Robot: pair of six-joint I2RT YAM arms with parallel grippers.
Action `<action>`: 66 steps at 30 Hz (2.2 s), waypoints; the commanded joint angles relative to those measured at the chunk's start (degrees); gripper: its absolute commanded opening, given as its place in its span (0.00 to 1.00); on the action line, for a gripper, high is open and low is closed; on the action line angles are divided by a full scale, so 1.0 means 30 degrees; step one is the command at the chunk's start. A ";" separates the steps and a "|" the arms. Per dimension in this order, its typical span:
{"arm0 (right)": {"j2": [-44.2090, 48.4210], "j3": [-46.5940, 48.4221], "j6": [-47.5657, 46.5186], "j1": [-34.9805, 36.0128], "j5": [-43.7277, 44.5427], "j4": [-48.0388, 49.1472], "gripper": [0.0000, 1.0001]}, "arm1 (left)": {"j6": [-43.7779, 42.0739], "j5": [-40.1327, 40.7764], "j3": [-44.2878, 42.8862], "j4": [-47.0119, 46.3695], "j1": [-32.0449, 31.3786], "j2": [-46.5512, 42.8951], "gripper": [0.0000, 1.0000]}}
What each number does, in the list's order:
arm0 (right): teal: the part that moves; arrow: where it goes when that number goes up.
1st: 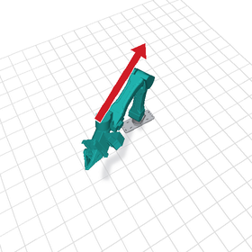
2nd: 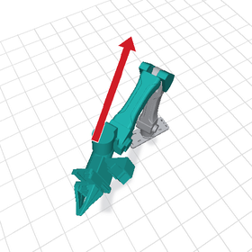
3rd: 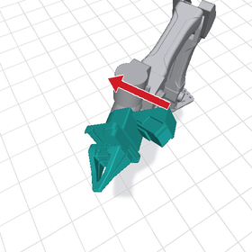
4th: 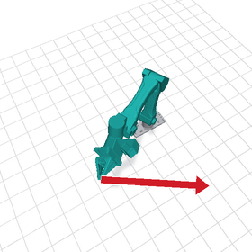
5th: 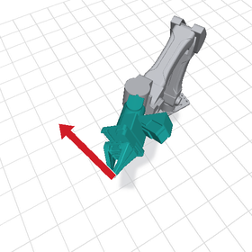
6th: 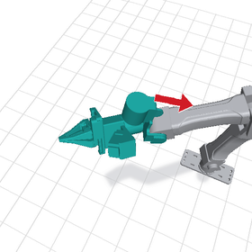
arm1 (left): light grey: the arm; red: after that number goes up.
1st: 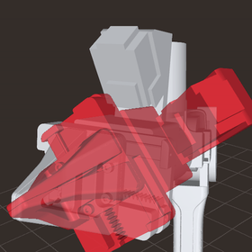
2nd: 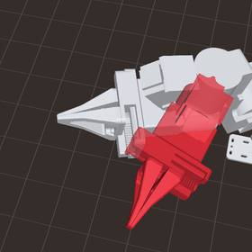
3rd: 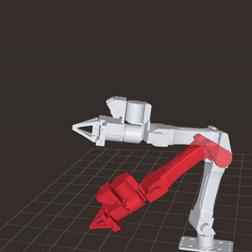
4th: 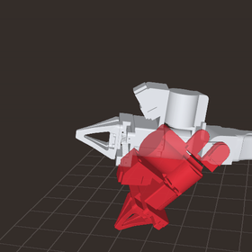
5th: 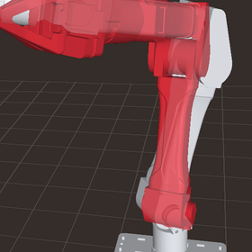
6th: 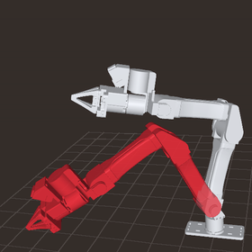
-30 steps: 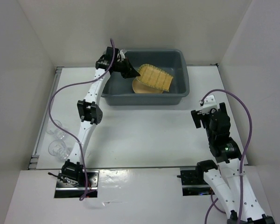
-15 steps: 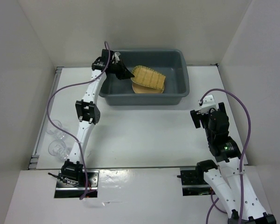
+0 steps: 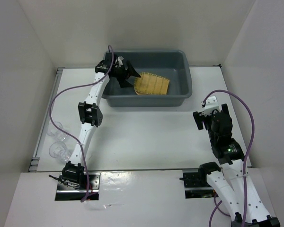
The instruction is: Place the mixed dishes into the plastic bin
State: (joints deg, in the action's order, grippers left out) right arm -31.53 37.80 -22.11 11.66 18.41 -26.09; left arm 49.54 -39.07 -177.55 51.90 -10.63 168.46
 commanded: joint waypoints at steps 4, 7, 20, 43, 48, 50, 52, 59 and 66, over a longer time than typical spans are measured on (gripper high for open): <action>-0.0037 -0.0208 0.0280 0.0185 -0.0015 0.1195 0.98 | -0.1421 0.3666 -0.0756 0.1390 0.0468 -0.4108 1.00; -0.0037 -0.0208 0.0280 0.0185 -0.0015 0.1195 0.98 | -0.4196 1.1233 -0.0756 0.2791 0.0644 -0.8126 1.00; -0.0036 -0.0208 0.0104 0.0185 -0.1214 0.0844 0.98 | -0.5905 1.5051 2.8725 0.0083 0.8193 -2.8444 1.00; -0.0389 -0.0208 -0.0072 0.0185 -0.1246 0.0668 0.98 | -0.9042 1.4664 3.7329 -0.3147 1.2128 -2.5890 1.00; -0.0389 -0.0208 -0.0072 0.0185 -0.1246 0.0668 0.98 | -0.9247 1.3961 3.7769 -0.3997 1.2128 -2.5043 0.61; -0.0389 -0.0208 -0.0072 0.0185 -0.1246 0.0668 0.98 | -0.9249 1.3785 3.7945 -0.4173 1.2128 -2.4722 0.09; -0.0565 -0.0208 -0.0072 0.0185 -0.1246 0.0668 0.98 | -0.8986 1.3785 3.7332 -0.3972 1.2128 -2.4338 0.00; -0.0740 -0.0208 -0.0072 0.0185 -0.1421 0.0668 0.98 | -0.5858 1.2890 2.9079 -0.1978 1.2128 -2.5942 0.00; -0.0916 -0.0208 -0.0072 0.0185 -0.1421 0.0668 0.98 | -0.2161 0.4384 2.7102 -1.1783 0.9820 -2.7412 0.00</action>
State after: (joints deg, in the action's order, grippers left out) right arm -34.20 37.78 -22.20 11.77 14.13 -26.15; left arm 36.47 -11.57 -97.89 30.76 23.59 88.82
